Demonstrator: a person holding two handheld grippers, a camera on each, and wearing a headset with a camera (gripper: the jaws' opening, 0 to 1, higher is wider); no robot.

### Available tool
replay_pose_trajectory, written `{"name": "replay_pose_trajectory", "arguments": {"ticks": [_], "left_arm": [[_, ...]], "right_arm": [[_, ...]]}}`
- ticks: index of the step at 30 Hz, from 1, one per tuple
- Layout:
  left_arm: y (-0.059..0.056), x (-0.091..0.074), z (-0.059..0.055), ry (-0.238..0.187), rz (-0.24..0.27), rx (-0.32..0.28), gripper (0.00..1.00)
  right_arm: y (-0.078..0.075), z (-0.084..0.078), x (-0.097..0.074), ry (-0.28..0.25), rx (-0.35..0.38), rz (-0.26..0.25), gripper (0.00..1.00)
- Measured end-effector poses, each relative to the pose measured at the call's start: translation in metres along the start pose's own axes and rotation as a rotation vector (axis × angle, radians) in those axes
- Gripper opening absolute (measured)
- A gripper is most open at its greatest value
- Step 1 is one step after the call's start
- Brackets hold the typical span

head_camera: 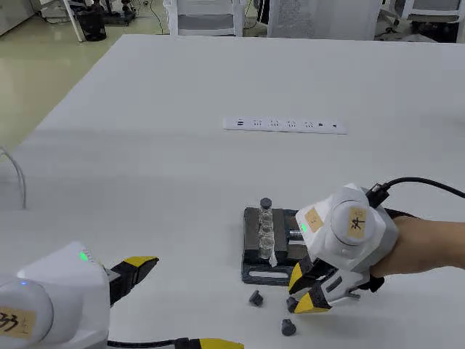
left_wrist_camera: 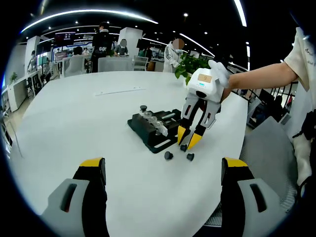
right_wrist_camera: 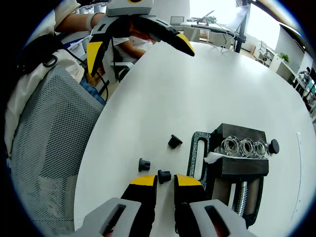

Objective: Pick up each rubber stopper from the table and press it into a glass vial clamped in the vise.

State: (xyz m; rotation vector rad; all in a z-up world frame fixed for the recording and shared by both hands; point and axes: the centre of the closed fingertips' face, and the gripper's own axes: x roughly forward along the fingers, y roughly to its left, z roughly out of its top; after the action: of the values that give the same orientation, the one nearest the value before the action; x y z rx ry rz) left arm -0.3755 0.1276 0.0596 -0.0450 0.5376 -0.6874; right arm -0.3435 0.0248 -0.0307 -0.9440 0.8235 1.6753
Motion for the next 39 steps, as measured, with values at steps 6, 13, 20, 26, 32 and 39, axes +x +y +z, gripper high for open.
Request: {"name": "replay_pose_trajectory", "arguments": {"ticks": [6,13,20,26,32,39], "left_arm": [[0.001,0.000,0.000,0.002,-0.002,0.000,0.97],[0.001,0.001,0.000,0.003,-0.004,0.000,0.97],[-0.001,0.001,0.001,0.000,-0.009,0.003,0.96],[-0.001,0.002,0.001,-0.009,-0.015,0.015,0.95],[-0.005,0.003,0.008,-0.029,-0.024,0.045,0.95],[-0.013,0.007,0.025,-0.080,-0.047,0.127,0.90]], "right_arm": [[0.000,0.002,0.001,0.002,0.001,0.016,0.07],[0.002,0.002,0.001,0.008,0.003,0.031,0.06],[0.000,0.001,0.002,-0.001,0.053,0.033,0.05],[0.001,0.011,-0.009,-0.109,0.240,0.039,0.05],[-0.002,0.031,-0.034,-0.286,0.463,0.057,0.05],[-0.005,0.062,-0.074,-0.570,0.727,0.099,0.05]]}}
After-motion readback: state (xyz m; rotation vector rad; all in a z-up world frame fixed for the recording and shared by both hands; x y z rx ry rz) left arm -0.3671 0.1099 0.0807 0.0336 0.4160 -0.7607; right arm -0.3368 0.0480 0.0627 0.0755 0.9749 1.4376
